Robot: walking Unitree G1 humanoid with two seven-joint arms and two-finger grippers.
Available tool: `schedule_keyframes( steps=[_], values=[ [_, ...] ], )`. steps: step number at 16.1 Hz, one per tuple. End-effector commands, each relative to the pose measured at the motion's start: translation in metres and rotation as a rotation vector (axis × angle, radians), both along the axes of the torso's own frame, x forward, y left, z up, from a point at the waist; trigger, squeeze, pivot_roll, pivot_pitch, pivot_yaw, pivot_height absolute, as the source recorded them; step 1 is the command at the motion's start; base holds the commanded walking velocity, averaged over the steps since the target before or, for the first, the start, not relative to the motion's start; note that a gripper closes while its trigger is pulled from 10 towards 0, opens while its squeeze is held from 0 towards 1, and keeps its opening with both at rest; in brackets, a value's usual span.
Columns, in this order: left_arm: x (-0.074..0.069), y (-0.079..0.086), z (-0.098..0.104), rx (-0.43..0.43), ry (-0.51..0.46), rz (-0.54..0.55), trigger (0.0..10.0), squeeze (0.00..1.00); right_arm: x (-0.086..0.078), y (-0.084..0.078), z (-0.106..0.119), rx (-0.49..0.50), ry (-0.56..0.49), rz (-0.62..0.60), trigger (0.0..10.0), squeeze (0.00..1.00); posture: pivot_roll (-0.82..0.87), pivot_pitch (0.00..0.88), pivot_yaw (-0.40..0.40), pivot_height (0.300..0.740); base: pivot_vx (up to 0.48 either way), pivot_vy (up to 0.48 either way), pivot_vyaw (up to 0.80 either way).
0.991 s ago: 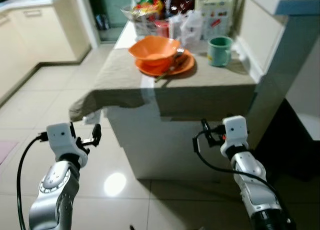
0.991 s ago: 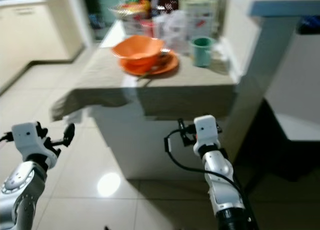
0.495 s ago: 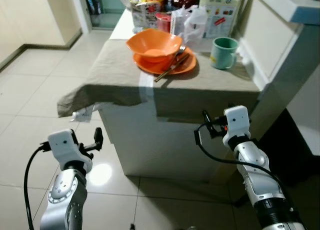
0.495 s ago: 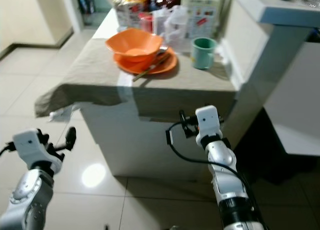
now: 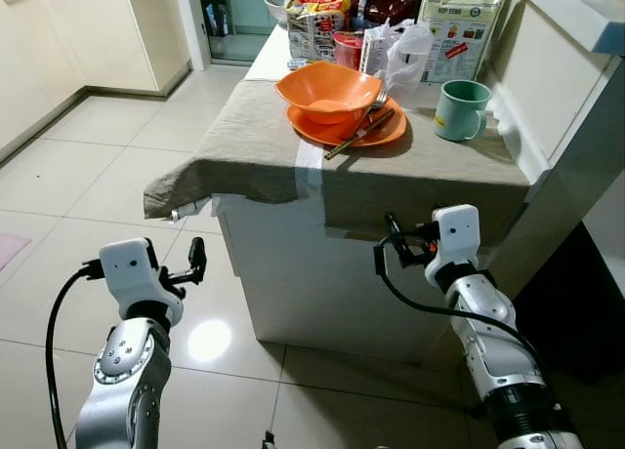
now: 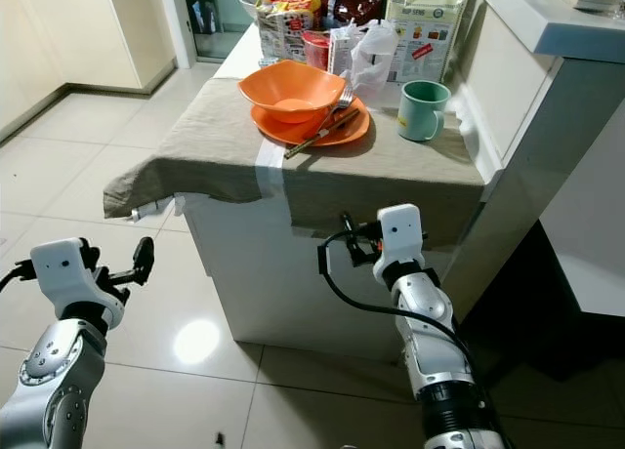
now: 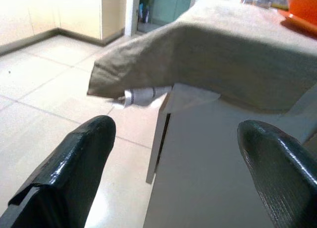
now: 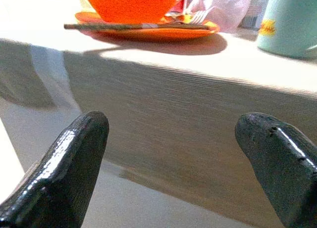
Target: Setting the table
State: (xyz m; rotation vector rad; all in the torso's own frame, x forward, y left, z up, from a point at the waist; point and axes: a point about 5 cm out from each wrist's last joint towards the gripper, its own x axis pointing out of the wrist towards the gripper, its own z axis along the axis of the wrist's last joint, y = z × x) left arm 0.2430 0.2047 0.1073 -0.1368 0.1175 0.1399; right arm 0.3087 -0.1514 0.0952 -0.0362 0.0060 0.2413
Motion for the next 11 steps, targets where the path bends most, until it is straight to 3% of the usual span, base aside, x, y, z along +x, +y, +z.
schedule_keyframes(
  steps=[1,5,7,10,11],
  values=[
    [0.002,-0.004,0.011,0.031,-0.039,-0.005,10.0,0.0,0.006,0.004,0.005,0.028,-0.004,0.014,10.0,0.0,-0.06,0.039,-0.009,0.74,0.0,0.0,0.0],
    [0.004,-0.003,0.015,0.057,-0.045,-0.013,10.0,0.0,0.01,0.011,0.005,0.055,0.012,0.025,10.0,0.0,-0.04,0.033,-0.018,0.74,0.0,0.0,0.0],
    [0.007,-0.006,0.024,0.107,-0.084,-0.039,10.0,0.0,0.016,0.012,0.013,0.018,-0.038,0.004,10.0,0.0,-0.04,0.022,-0.019,0.74,0.0,0.0,0.0],
    [0.007,-0.003,0.028,0.092,-0.104,-0.029,10.0,0.0,0.016,0.002,0.018,0.014,-0.069,-0.064,10.0,0.0,-0.05,0.019,-0.018,0.74,0.0,0.0,0.0],
    [0.007,-0.003,0.027,0.084,-0.103,-0.034,10.0,0.0,0.016,-0.012,0.017,0.024,-0.061,-0.149,10.0,0.0,-0.05,0.019,-0.01,0.74,0.0,0.0,0.0]
  ],
)
